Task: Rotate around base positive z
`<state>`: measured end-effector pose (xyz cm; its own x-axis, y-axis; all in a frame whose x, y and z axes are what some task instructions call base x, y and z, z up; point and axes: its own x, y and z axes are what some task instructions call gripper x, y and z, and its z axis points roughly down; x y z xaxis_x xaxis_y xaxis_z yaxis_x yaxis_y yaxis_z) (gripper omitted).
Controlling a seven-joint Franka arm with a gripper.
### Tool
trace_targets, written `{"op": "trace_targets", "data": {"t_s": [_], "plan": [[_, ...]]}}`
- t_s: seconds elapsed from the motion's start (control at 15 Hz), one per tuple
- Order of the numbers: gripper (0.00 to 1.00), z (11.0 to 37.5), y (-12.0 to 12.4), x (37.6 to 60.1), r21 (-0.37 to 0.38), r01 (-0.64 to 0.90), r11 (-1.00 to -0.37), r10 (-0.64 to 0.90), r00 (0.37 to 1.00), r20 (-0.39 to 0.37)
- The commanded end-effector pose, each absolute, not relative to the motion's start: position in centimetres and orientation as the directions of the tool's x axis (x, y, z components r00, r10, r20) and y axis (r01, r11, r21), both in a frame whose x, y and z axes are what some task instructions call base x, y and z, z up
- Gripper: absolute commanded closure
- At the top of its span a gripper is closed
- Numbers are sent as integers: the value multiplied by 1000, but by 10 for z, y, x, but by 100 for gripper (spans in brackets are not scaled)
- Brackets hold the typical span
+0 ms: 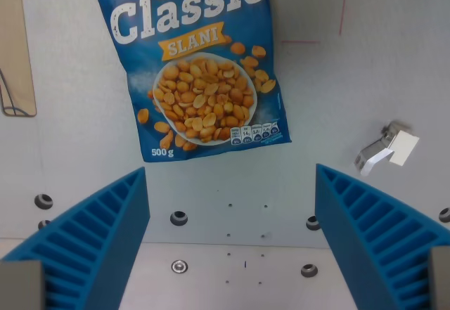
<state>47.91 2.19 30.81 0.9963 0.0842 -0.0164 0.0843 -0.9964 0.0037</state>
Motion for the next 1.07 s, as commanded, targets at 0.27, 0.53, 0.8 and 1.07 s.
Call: {"op": "trace_targets", "data": {"t_s": [0.27,0.53,0.8,1.07], "plan": [[0,310,22,479,5,231,-973,231,973,-12],[0,310,22,479,5,283,-959,283,959,-12],[0,310,22,479,5,334,-943,333,943,-13],[0,310,22,479,6,383,-924,383,924,-13]]}}
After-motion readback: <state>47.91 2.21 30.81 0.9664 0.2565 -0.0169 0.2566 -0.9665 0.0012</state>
